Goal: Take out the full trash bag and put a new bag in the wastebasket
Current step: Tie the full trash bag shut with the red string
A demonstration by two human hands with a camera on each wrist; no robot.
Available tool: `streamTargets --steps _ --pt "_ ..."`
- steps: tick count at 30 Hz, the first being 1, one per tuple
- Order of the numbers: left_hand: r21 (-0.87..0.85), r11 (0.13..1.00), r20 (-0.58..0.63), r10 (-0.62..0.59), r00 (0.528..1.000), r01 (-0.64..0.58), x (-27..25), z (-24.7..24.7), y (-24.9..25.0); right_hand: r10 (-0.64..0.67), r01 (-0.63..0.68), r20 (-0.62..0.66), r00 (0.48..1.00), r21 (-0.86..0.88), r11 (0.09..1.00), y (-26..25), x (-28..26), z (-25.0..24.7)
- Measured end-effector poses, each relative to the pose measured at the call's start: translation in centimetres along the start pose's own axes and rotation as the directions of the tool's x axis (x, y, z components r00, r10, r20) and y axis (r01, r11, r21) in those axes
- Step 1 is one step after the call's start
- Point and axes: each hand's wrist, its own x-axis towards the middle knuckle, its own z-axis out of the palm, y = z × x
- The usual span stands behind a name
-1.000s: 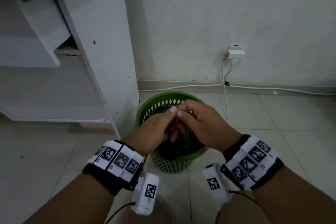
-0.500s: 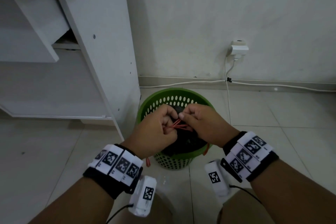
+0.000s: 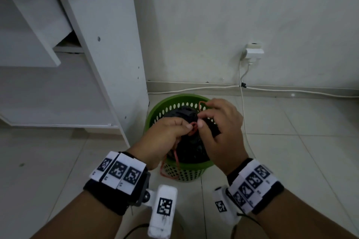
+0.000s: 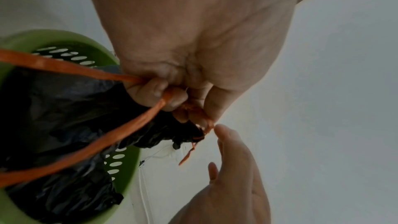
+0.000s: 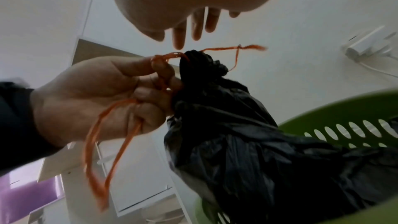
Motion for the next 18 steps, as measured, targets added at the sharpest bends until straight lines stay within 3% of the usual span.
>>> streamTargets --steps 6,11,18 --pt "-0.007 0.999 -0.025 0.035 0.999 -0.035 0.7 -0.2 -0.4 -0.037 0.051 0.104 0.994 -0.131 0.990 0.4 -1.7 1.2" --pt "-0.057 0.995 -0.092 0.077 0.993 -0.082 0.9 -0.4 -0.9 -0.064 0.067 0.116 0.991 -0.028 0.997 0.7 -1.3 0.8" --pt "-0.002 0.978 -0.165 0.204 0.965 -0.207 0.7 -0.4 -0.8 -0.094 0.081 0.134 0.987 0.100 0.992 0.4 -0.4 -1.0"
